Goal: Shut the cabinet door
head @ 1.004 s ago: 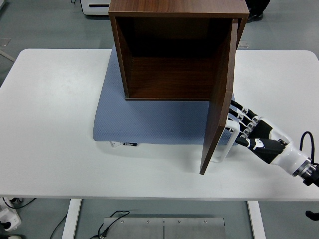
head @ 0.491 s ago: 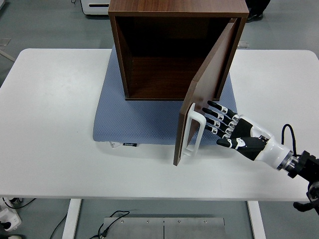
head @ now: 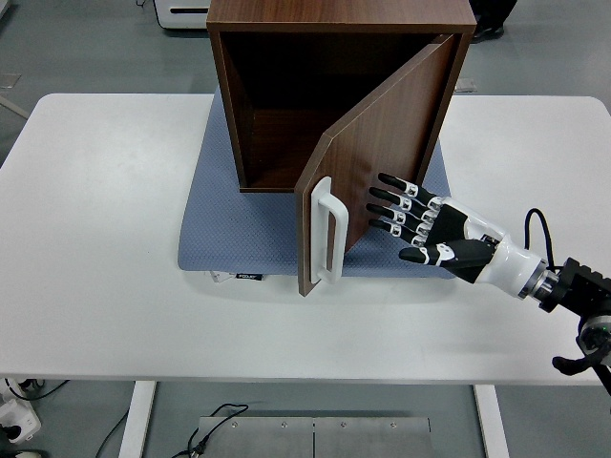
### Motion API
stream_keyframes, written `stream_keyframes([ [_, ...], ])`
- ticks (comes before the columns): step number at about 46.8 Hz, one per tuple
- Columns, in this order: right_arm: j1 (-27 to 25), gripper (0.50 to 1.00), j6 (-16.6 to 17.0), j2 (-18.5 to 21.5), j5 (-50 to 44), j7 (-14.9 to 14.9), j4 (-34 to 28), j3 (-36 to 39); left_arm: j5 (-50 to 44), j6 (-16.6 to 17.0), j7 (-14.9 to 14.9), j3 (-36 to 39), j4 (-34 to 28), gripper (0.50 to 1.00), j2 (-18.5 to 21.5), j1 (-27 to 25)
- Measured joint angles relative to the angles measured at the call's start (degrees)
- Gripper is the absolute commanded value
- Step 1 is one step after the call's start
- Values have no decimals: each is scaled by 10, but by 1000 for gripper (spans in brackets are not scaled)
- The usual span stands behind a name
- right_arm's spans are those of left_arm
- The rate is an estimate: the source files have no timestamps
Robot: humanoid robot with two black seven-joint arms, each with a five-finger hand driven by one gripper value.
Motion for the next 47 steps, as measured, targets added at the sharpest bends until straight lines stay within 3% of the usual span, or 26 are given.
stream_keyframes([
  [21, 54, 1000, 0, -10, 35, -49, -28, -11, 0, 0, 0, 0, 0, 1000, 0, 0],
  [47, 83, 1000, 0, 1, 37, -37, -57, -2, 0, 0, 0, 0, 0, 1000, 0, -4],
])
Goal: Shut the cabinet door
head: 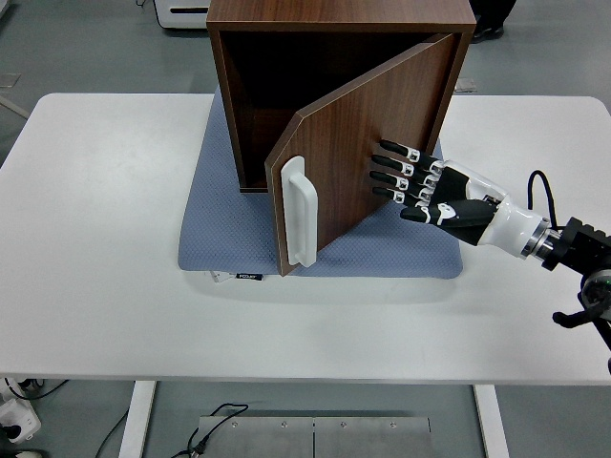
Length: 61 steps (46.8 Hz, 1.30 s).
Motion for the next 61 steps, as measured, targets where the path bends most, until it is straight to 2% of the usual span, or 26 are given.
stream_keyframes([
  [39, 23, 1000, 0, 39, -8, -6, 0, -82, 0, 0, 0, 0, 0, 1000, 0, -6],
  [52, 55, 1000, 0, 76, -3, -3, -34, -76, 0, 0, 0, 0, 0, 1000, 0, -6],
  [61, 66, 1000, 0, 87, -1, -2, -50, -70, 0, 0, 0, 0, -1, 1000, 0, -6],
])
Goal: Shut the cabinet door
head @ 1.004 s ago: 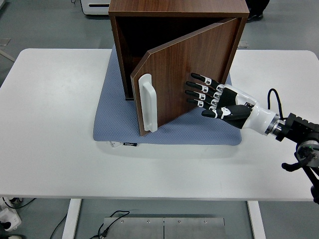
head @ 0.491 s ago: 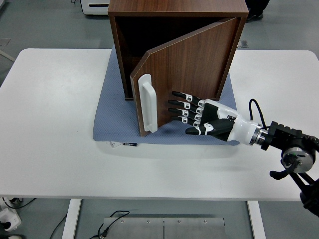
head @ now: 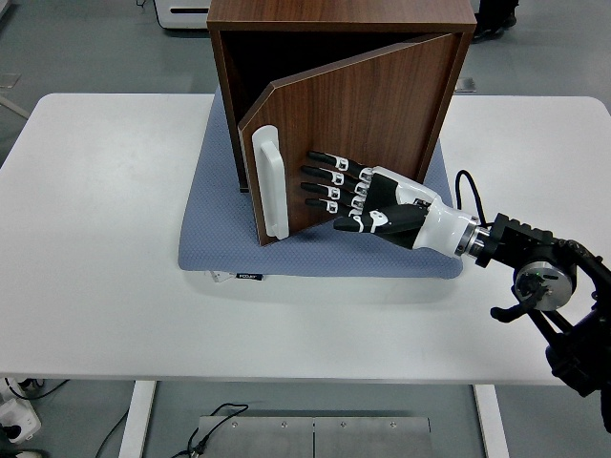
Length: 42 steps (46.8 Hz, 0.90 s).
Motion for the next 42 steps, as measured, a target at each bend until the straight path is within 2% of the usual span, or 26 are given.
stream_keyframes([
  [27, 56, 1000, 0, 79, 32, 1, -109, 70, 0, -1, 0, 0, 0, 1000, 0, -1],
  [42, 76, 1000, 0, 104, 36, 7, -160, 92, 0, -2, 0, 0, -1, 1000, 0, -1],
])
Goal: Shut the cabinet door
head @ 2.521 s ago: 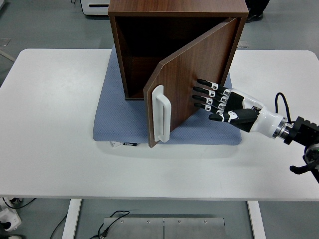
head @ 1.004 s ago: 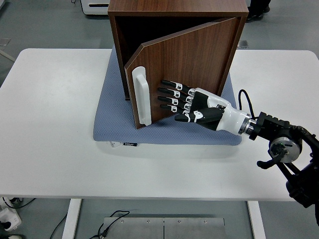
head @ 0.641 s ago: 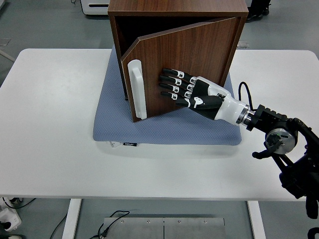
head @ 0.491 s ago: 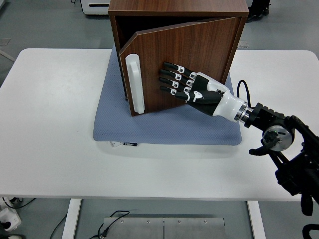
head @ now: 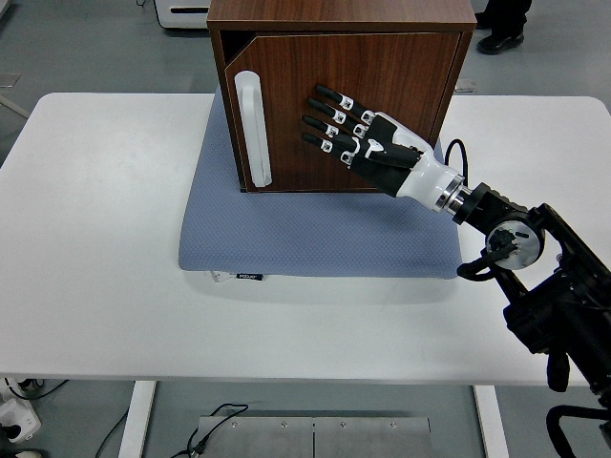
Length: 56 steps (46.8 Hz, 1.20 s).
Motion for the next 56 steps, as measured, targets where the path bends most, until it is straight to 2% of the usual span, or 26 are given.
stream_keyframes([
  [15, 7, 1000, 0, 1, 0, 2, -56, 56, 0, -1, 0, 0, 0, 1000, 0, -3],
  [30, -7, 1000, 0, 0, 2, 3, -59, 73, 0, -1, 0, 0, 0, 1000, 0, -11],
  [41, -9, 1000, 0, 0, 1, -4, -23, 44, 0, -1, 0, 1, 0, 1000, 0, -11],
  [56, -63, 1000, 0, -49, -3, -5, 85, 13, 0, -1, 0, 1, 0, 1000, 0, -11],
])
